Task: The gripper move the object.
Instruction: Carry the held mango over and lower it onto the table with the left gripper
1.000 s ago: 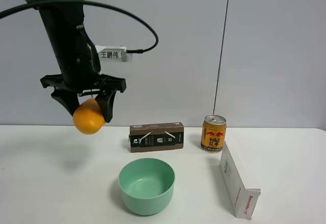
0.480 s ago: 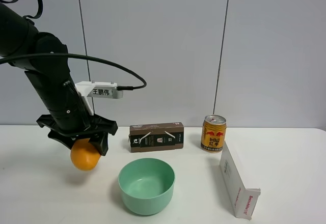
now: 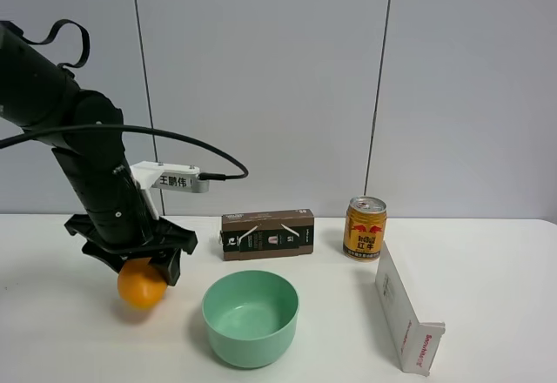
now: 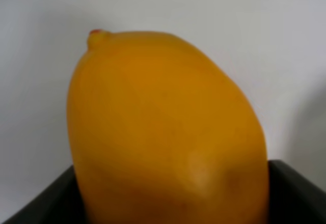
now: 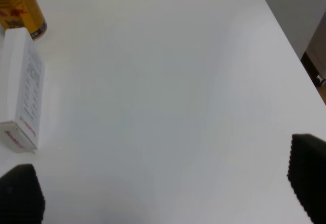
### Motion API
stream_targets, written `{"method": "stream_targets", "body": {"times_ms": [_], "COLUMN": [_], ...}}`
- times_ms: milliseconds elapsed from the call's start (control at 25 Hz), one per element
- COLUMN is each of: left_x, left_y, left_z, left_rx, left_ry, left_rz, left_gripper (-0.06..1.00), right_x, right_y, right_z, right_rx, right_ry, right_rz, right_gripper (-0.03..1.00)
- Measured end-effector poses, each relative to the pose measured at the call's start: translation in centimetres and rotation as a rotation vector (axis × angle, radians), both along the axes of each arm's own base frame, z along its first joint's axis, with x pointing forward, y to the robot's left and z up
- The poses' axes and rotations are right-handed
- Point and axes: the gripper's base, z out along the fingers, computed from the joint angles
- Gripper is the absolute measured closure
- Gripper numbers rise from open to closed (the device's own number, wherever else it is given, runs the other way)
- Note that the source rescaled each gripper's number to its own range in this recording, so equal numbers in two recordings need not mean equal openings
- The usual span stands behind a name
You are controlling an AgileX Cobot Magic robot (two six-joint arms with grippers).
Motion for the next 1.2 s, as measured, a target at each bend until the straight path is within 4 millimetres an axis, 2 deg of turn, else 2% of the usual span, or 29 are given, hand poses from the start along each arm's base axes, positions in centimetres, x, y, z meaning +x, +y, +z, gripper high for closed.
{"method": "stream_targets", "body": {"times_ms": [400, 920, 960, 1000, 1080, 1120, 1160, 1200], "left_x": [0.3, 0.5, 0.6, 0.7, 1.0, 1.0, 1.0, 1.0], "left_y": [0.0, -0.1, -0.1, -0.2, -0.3, -0.3, -0.3, -0.3], "left_z": [-1.8, -1.8, -1.7, -1.7, -1.5, -1.5, -1.5, -1.5], "left_rx": [0.009, 0.012, 0.008, 0.002, -0.014, -0.018, -0.020, -0.021], "left_ry": [0.012, -0.008, -0.018, -0.032, -0.066, -0.072, -0.072, -0.072], "left_rz": [-0.004, -0.016, -0.017, -0.018, -0.019, -0.017, -0.014, -0.011], "left_gripper": [0.93, 0.93, 0.88, 0.73, 0.30, 0.14, 0.05, 0.01], "right_x": [0.0, 0.0, 0.0, 0.0, 0.0, 0.0, 0.0, 0.0], "right_y": [0.0, 0.0, 0.0, 0.0, 0.0, 0.0, 0.0, 0.0], "right_z": [0.0, 0.0, 0.0, 0.0, 0.0, 0.0, 0.0, 0.0], "right_rx": [0.000, 0.000, 0.000, 0.000, 0.000, 0.000, 0.000, 0.000], "right_ry": [0.000, 0.000, 0.000, 0.000, 0.000, 0.000, 0.000, 0.000], "right_rz": [0.000, 0.000, 0.000, 0.000, 0.000, 0.000, 0.000, 0.000], "right_gripper": [-0.03, -0.03, -0.03, -0.03, -0.03, -0.03, -0.03, -0.03]}}
